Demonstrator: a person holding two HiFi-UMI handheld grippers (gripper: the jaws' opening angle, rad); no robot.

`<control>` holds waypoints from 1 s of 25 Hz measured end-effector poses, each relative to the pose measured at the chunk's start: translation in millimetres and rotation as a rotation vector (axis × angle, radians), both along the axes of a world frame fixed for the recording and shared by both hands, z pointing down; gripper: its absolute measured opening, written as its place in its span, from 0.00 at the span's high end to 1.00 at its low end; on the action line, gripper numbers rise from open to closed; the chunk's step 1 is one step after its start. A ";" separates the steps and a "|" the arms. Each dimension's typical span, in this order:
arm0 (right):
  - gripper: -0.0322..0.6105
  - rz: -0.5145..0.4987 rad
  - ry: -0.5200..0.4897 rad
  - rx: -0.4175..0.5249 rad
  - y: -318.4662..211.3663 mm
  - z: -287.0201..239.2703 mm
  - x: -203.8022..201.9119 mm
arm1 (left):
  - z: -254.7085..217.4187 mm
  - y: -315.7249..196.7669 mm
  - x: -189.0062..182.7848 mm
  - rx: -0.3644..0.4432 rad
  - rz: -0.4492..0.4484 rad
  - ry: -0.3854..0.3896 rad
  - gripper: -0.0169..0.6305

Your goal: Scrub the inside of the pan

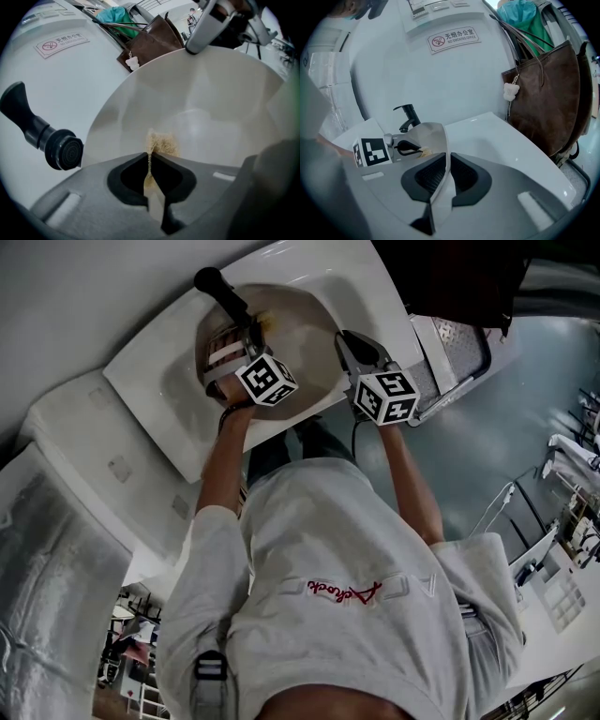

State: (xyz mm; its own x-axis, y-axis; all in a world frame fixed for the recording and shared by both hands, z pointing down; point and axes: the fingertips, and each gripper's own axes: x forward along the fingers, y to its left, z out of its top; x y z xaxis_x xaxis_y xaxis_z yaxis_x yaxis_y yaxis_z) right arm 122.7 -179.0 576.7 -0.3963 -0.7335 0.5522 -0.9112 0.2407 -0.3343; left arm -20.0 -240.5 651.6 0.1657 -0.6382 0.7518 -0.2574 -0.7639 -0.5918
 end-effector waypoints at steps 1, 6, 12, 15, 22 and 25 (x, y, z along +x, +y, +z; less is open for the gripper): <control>0.89 0.000 -0.001 0.000 0.0 -0.2 0.2 | 0.3 4.2 2.0 -0.004 0.010 -0.002 0.95; 0.89 0.002 0.002 0.001 -0.2 -0.8 0.2 | 3.6 30.3 14.5 -0.017 0.076 -0.018 0.95; 0.89 0.005 0.006 0.001 0.6 0.2 0.0 | 10.9 73.5 29.7 -0.055 0.195 -0.070 0.95; 0.89 0.006 0.007 0.002 0.2 -0.1 -0.1 | 14.1 91.0 35.3 -0.071 0.236 -0.080 0.95; 0.89 0.007 0.008 0.002 0.2 -0.3 0.2 | 15.1 101.7 37.6 -0.085 0.248 -0.072 0.95; 0.89 0.006 0.008 0.002 0.2 -0.2 0.1 | 9.0 88.3 28.3 -0.052 0.211 -0.064 0.95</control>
